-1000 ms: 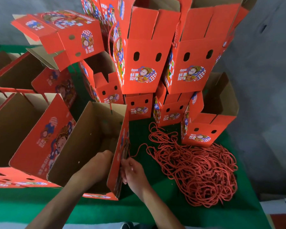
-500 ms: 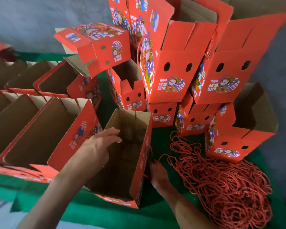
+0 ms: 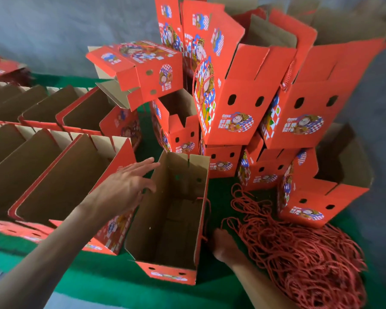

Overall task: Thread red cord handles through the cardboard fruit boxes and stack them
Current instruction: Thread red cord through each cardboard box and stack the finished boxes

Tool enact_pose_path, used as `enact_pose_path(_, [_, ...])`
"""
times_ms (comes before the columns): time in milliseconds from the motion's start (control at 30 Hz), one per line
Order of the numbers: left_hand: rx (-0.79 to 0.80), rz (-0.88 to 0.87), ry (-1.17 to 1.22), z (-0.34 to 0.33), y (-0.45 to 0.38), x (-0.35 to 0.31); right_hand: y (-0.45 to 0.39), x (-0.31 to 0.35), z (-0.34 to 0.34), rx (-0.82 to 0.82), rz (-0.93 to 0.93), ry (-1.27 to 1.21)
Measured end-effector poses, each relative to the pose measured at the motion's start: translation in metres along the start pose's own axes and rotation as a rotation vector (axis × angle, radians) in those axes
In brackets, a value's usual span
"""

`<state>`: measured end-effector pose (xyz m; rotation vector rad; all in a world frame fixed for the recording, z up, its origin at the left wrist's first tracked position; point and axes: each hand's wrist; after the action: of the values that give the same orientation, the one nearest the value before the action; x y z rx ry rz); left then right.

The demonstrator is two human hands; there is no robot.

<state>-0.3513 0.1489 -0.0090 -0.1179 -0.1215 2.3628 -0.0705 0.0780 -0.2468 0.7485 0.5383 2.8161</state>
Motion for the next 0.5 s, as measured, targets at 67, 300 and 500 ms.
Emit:
enact_pose_path(67, [-0.043,-0.022,0.014,-0.004,-0.003,-0.007,0.006,-0.008,0.005,0.032,-0.017,-0.009])
enact_pose_path(300, [-0.062,0.053,-0.076,-0.013,-0.020,-0.034,0.029,-0.049,0.024,-0.013,0.011,-0.015])
enact_pose_path(500, [-0.071,0.071,-0.155,-0.008,-0.039,-0.057,0.034,-0.065,0.027,0.060,-0.080,0.051])
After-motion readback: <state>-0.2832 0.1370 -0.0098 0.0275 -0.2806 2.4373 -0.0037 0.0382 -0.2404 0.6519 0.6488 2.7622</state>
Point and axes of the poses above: each hand's wrist, its own y-axis away from the middle knuckle, its own z-axis out of the back of the hand, x = y × z, and after that the axes turned 3 degrees about -x, right-handed
